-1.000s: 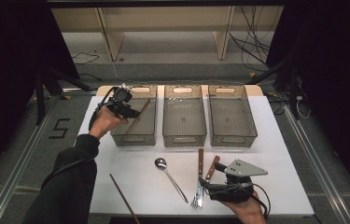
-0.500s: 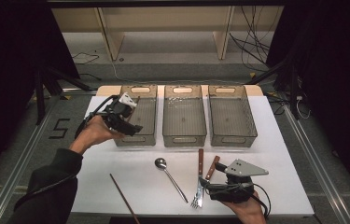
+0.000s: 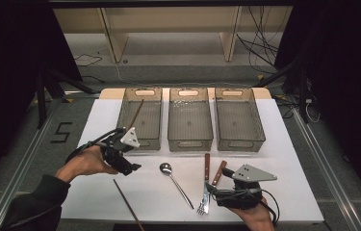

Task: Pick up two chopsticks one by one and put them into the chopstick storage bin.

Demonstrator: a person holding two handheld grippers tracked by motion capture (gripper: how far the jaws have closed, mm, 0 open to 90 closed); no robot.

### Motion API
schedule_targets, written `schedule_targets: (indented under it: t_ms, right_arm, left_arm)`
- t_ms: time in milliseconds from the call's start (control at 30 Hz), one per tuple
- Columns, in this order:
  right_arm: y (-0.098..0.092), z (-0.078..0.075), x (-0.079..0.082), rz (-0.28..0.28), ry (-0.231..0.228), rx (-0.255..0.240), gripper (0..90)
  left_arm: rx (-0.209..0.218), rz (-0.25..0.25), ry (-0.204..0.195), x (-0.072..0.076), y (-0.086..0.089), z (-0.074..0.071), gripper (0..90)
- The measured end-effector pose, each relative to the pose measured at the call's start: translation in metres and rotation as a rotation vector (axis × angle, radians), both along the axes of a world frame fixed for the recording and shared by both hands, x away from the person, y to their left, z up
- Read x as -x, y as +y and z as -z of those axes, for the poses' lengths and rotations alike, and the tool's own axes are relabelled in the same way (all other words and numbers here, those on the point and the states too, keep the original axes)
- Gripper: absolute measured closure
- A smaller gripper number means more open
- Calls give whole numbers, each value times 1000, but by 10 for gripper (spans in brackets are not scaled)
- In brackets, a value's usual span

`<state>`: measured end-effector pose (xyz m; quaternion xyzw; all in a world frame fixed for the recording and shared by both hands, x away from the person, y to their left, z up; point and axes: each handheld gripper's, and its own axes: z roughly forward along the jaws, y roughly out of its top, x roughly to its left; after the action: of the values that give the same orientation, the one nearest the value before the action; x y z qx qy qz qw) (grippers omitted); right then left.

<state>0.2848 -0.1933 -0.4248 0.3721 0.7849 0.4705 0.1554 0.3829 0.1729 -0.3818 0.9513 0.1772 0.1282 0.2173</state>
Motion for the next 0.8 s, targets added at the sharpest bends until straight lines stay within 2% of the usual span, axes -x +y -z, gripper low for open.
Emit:
schedule_targets:
  t_ms: [167, 300, 467, 600, 700, 800]
  right_arm:
    - [0, 0, 0, 1, 1, 2, 259]
    - [0, 0, 0, 2, 0, 1, 259]
    - [-2, -1, 1, 8, -4, -5, 257]
    - [-3, -1, 1, 11, -9, -10, 257]
    - [-3, -1, 2, 10, -12, -13, 257]
    - [-4, -1, 3, 10, -11, -13, 256]
  left_arm:
    - [-11, 38, 23, 14, 1, 11, 194]
    - [-39, 103, 46, 25, 0, 20, 177]
    - [-112, 171, 56, 42, -2, 31, 165]
    - [-127, 195, 66, 48, -3, 38, 165]
    - [-199, 226, 72, 50, -4, 45, 166]
    - [-229, 254, 83, 51, -4, 50, 173]
